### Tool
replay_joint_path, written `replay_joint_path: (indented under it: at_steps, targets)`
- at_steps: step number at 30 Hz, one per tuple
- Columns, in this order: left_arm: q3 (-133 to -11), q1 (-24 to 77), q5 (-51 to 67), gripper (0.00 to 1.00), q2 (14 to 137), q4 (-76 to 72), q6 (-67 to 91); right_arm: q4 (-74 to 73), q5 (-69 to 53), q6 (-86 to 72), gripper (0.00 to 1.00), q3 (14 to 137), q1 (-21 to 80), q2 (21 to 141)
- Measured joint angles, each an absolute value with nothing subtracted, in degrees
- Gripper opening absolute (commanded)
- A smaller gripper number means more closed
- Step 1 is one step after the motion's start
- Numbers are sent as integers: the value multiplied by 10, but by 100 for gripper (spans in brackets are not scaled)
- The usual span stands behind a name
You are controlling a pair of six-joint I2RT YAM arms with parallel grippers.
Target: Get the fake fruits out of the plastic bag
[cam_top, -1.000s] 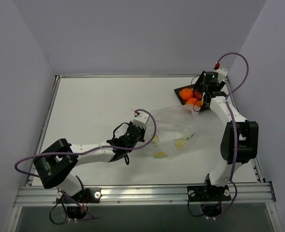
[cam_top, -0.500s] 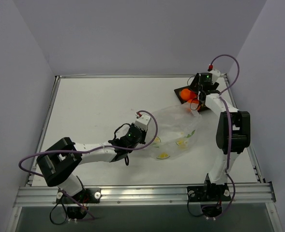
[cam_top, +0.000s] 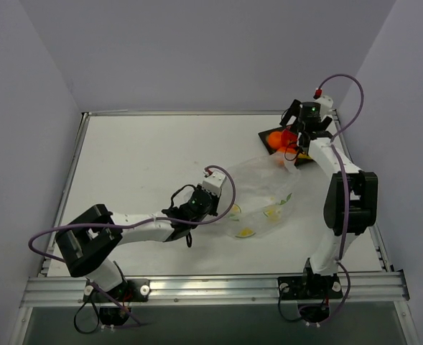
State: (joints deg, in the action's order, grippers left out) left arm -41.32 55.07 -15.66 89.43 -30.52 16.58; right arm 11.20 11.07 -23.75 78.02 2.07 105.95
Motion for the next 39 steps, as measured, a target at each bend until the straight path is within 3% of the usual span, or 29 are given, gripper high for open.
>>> replay_joint_path:
  at_steps: [6, 16, 20, 21, 25, 26, 27, 31, 34, 36, 37, 38, 39]
  targets:
    - [-416, 568, -155, 2, 903, -308, 166, 109, 106, -250, 100, 760, 21, 949]
    - [-484, 618, -157, 3, 927, -289, 166, 93, 100, -293, 100, 623, 22, 630]
    - [-560, 635, -157, 44, 963, -277, 164, 61, 95, -304, 100, 601, 23, 563]
    - [-576, 638, -156, 61, 970, -271, 167, 51, 93, -306, 100, 597, 23, 549]
    - [-615, 643, -154, 87, 976, -249, 173, 11, 76, -315, 100, 594, 23, 498]
    - [-624, 643, -154, 99, 976, -240, 176, 3, 72, -316, 100, 594, 23, 487]
    - [-633, 643, -155, 94, 974, -229, 176, -7, 69, -317, 100, 595, 23, 476]
    - [-660, 646, -163, 94, 937, -171, 181, -39, 53, -317, 100, 616, 23, 447]
    - [-663, 647, -174, 94, 862, -128, 183, -50, 36, -316, 89, 629, 23, 422]
    - [-665, 648, -187, 94, 800, -105, 185, -52, 23, -316, 74, 632, 23, 401]
    - [-668, 648, -197, 94, 768, -90, 187, -54, 14, -316, 62, 632, 23, 388]
    - [-671, 649, -210, 94, 736, -72, 189, -55, 9, -316, 2, 632, 23, 378]
    - [-676, 649, -222, 94, 706, -49, 192, -55, 3, -311, 0, 632, 23, 362]
